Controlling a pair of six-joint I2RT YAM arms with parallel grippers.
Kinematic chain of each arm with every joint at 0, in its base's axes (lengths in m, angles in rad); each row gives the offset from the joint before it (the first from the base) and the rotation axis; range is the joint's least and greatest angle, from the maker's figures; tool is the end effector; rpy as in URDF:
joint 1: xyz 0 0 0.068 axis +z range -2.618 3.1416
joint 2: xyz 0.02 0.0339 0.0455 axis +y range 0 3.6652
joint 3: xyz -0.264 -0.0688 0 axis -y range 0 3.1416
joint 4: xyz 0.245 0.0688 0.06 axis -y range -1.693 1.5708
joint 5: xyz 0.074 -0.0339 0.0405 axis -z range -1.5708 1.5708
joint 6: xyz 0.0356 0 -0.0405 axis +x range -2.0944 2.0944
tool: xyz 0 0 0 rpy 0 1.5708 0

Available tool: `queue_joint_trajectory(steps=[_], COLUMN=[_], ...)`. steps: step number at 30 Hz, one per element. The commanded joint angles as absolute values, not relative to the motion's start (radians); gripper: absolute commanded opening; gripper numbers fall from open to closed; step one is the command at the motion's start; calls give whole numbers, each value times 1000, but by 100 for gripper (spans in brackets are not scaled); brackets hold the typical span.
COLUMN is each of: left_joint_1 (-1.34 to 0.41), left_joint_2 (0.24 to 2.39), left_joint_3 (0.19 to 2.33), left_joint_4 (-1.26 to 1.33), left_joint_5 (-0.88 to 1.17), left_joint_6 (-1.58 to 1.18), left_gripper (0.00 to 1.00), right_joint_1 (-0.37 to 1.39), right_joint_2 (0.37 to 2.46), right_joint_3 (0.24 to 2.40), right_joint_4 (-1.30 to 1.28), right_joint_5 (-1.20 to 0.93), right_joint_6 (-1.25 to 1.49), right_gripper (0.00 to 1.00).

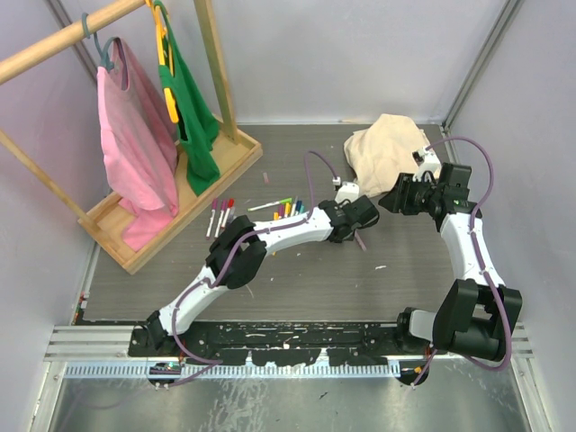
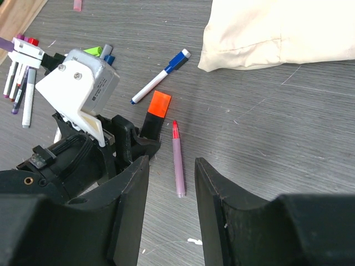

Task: Open the pen caps
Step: Pick up the pen from the center of the board.

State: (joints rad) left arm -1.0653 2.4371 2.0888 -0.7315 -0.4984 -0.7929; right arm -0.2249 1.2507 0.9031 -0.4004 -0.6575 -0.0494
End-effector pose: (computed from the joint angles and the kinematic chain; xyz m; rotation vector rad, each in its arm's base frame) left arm 0.2674 -0.4481 0.1644 0.1783 2.4541 -0.1188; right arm 0.2609 -0.0374 0.2675 -0.1321 2.1990 0.6063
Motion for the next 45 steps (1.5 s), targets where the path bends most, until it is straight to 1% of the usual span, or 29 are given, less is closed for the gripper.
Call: queue_joint_trajectory(steps=[1,6,10,16,19,23,26,30,32,35,38,41,45], left_joint_1=[-1060,-1059,-1059,-1058,-1059,-1059,-1059,-1057,-1056,-1056,-1056,-1065,-1097], left_joint_2=[2396,2369,2334,2201,2113,1981,1859,1728,1679,1627,1604,1603,1607], left_joint_3=[2045,2000,1948,1814,1724,1568,1423,1186,1086,958,886,835,803], left_joint_4=[-701,-686,-667,-566,-494,-356,-198,128,304,542,684,793,916], left_joint_5=[-491,-483,-482,-479,-476,-438,-385,-275,-229,-212,-216,-243,-307], left_joint_6=[-766,-762,-755,-730,-716,-681,-663,-658,-663,-686,-708,-720,-672], left_gripper=[41,36,26,5,0,0,0,0,0,0,0,0,0], right_joint_1=[-232,-232,-233,-234,-234,-234,-233,-233,-232,-230,-215,-192,-153], right_joint_2=[1226,1223,1219,1205,1201,1192,1178,1152,1125,1078,1031,998,1003], right_joint_3=[908,907,904,895,890,880,860,822,778,681,610,583,568], right_joint_4=[-362,-362,-359,-353,-352,-346,-318,-231,-118,143,335,384,386], right_joint_5=[-690,-700,-720,-794,-854,-961,-1042,-1152,-1200,-1246,-1247,-1228,-1187], right_joint_6=[-43,-41,-39,-49,-60,-71,-55,19,110,318,453,480,494], right_gripper=[44,44,44,44,44,44,44,44,45,51,63,71,72])
